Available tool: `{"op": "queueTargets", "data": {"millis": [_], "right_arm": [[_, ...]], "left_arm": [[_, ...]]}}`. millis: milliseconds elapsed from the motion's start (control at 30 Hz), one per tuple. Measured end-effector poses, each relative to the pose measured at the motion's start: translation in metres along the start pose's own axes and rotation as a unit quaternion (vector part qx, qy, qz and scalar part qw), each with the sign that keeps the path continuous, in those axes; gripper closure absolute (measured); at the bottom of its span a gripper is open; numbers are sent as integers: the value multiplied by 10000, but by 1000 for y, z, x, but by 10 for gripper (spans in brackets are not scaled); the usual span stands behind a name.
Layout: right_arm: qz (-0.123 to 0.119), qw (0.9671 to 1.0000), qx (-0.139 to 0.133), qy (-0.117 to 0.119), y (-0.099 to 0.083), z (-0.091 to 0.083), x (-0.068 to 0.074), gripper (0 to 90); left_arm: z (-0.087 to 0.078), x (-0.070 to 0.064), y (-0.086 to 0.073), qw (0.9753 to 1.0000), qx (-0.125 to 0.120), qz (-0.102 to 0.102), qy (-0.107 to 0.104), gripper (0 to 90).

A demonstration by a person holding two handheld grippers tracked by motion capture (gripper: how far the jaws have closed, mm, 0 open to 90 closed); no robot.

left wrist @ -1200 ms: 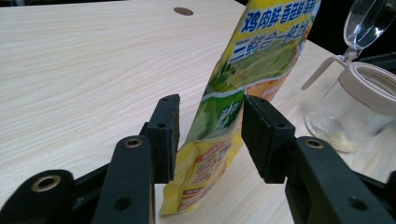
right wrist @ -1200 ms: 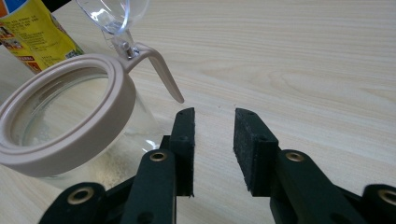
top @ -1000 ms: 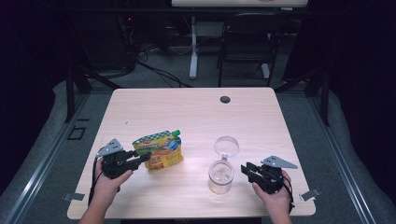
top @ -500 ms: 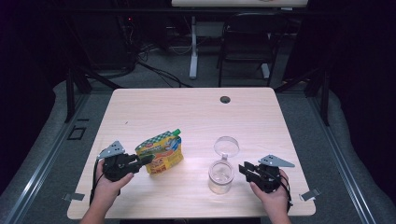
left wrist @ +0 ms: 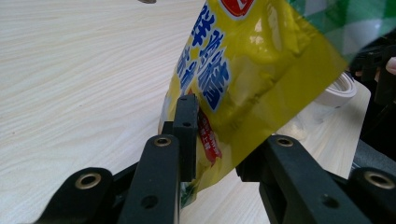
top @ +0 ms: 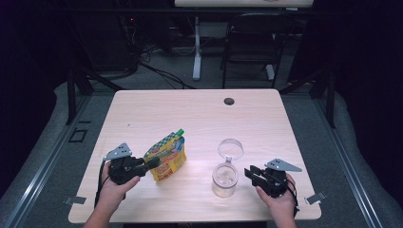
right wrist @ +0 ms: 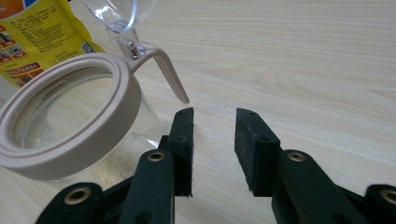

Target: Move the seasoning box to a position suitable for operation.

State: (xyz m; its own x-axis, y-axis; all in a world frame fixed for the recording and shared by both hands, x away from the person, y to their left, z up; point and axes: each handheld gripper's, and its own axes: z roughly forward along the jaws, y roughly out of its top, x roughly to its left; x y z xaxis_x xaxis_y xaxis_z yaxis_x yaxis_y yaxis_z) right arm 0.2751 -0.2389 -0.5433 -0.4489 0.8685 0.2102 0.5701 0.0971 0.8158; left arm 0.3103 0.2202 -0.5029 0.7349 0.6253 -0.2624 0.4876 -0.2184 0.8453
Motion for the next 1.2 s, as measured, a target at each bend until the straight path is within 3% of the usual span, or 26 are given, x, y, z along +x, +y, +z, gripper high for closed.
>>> {"op": "queueTargets", "data": {"millis": [633, 767, 933, 1200], "right_arm": [[110, 9999, -42, -40, -5, -9, -4, 662], [135, 9999, -40, -27, -6, -9, -4, 648], [157, 9999, -40, -36, -6, -10, -4, 641], [164, 9998, -14, -57, -7, -11, -4, 637]], "left_arm": [[23, 7, -3, 9997, 130, -132, 160, 547], [28, 9, -6, 9996, 57, -261, 107, 507], [36, 8, -8, 9995, 228, -121, 170, 471], [46, 9, -17, 9996, 162, -41, 214, 450]]}}
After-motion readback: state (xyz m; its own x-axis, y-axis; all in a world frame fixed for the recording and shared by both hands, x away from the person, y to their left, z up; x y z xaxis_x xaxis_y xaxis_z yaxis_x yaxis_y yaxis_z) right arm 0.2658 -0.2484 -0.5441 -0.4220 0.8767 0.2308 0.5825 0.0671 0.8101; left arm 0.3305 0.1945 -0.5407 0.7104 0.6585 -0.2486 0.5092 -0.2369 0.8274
